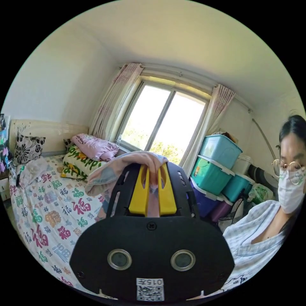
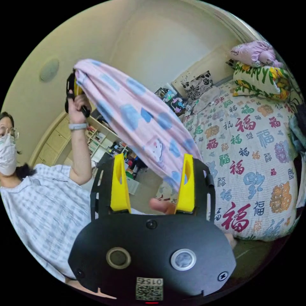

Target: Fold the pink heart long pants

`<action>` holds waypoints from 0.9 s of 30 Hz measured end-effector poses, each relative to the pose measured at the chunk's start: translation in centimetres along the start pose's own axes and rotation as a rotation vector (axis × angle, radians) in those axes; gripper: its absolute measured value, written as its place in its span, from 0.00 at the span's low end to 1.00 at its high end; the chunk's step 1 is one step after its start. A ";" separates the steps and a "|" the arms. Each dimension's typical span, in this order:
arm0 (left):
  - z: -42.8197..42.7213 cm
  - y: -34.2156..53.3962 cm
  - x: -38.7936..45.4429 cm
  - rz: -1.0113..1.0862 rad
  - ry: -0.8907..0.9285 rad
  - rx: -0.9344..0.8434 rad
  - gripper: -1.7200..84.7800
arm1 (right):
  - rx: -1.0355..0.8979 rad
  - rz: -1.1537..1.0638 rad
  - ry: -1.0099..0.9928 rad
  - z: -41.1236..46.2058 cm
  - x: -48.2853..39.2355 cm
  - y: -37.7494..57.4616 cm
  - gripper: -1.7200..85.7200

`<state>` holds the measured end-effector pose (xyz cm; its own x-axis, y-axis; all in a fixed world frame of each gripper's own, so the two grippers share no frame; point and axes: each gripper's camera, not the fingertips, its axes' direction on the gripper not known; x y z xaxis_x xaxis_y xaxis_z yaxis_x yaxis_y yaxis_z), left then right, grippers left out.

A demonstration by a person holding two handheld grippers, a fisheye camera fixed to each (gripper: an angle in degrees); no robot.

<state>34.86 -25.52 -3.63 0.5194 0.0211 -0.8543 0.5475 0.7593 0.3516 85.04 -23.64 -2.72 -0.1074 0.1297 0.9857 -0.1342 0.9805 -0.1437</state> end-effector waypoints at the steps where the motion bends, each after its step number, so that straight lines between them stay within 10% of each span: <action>1: 0.0 -1.1 1.5 0.033 0.017 0.010 0.03 | -0.039 -0.035 0.051 1.5 -0.6 -0.2 0.30; 10: -4.7 -8.9 7.0 0.106 0.012 0.210 0.04 | -0.034 -0.173 0.315 6.6 -0.4 -7.5 0.06; 27: -35.3 -5.7 -6.1 -0.178 -0.319 0.476 0.04 | -0.292 0.008 0.266 19.1 10.2 -11.0 0.02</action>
<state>5.45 -6.98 -13.97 0.5240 -0.3314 -0.7846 0.8395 0.3568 0.4098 66.63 -35.95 7.21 0.1569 0.1340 0.9785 0.1557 0.9750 -0.1585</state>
